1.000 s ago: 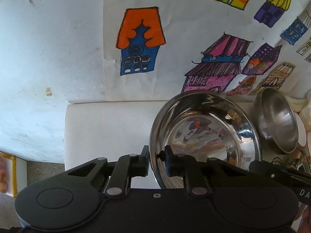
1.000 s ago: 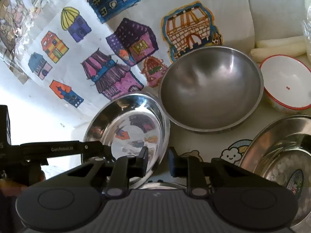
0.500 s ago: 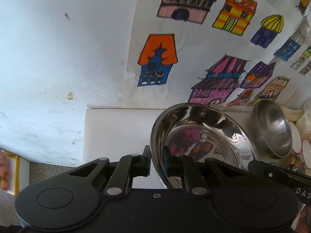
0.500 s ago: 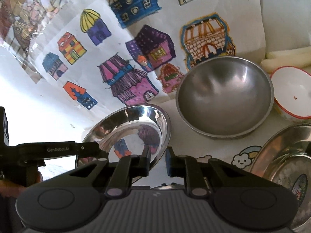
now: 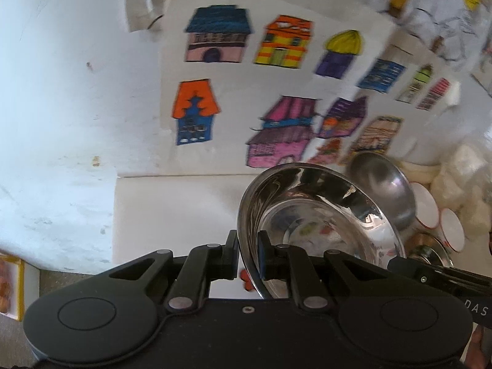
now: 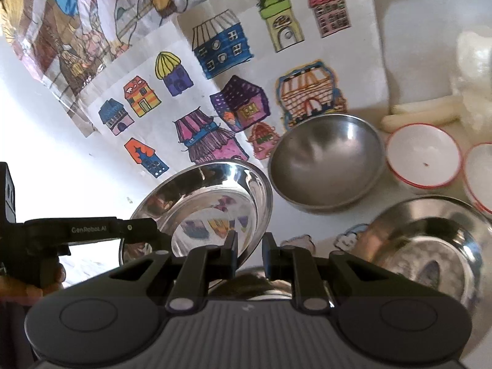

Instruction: Organize plates and bowls

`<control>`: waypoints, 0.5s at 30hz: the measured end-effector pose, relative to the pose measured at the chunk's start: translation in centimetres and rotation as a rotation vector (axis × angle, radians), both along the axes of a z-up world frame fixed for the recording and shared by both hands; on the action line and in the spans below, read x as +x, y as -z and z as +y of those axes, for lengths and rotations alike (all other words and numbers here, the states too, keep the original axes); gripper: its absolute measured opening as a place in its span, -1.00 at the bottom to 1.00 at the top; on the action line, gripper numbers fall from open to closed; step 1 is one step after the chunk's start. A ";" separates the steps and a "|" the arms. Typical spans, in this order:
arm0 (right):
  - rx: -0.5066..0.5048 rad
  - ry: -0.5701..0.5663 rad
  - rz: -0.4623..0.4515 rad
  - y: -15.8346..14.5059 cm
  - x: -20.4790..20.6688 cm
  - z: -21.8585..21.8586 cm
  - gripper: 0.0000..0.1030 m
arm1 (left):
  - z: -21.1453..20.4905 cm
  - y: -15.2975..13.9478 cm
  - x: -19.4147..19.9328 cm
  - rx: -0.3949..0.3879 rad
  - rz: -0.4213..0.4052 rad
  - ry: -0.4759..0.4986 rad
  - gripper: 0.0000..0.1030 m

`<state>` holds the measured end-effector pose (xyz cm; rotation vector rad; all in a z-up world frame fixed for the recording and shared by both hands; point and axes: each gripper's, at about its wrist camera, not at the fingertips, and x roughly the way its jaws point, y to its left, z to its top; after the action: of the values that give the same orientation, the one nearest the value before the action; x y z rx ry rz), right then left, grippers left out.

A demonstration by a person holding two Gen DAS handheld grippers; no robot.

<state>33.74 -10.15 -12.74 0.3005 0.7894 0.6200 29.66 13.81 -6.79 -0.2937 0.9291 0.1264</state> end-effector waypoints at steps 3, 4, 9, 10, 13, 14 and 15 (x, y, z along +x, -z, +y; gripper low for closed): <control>-0.006 0.009 -0.001 -0.2 -1.2 -1.1 -0.63 | -1.2 -0.2 -1.0 -0.003 -0.004 0.016 -0.75; -0.010 0.011 -0.001 -0.2 -1.6 -1.5 -0.63 | -1.7 -0.3 -1.4 -0.003 -0.003 0.024 -0.75; -0.035 0.022 0.011 0.0 -3.4 -3.3 -0.63 | -4.0 0.4 -2.9 0.001 0.017 0.059 -0.75; -0.040 0.023 0.015 0.1 -3.7 -3.6 -0.63 | -4.5 0.6 -3.2 0.005 0.023 0.066 -0.75; -0.052 0.024 0.028 0.4 -4.5 -4.4 -0.63 | -5.8 1.3 -3.9 0.026 0.046 0.088 -0.73; -0.056 0.024 0.032 0.5 -4.7 -4.6 -0.63 | -6.1 1.5 -4.1 0.033 0.054 0.095 -0.72; -0.059 0.023 0.033 0.7 -5.0 -4.7 -0.63 | -6.3 1.8 -4.3 0.040 0.062 0.102 -0.72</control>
<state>28.77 -14.89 -13.43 0.2657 0.8339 0.5703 25.32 7.47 -8.54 -0.2061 0.9998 0.0597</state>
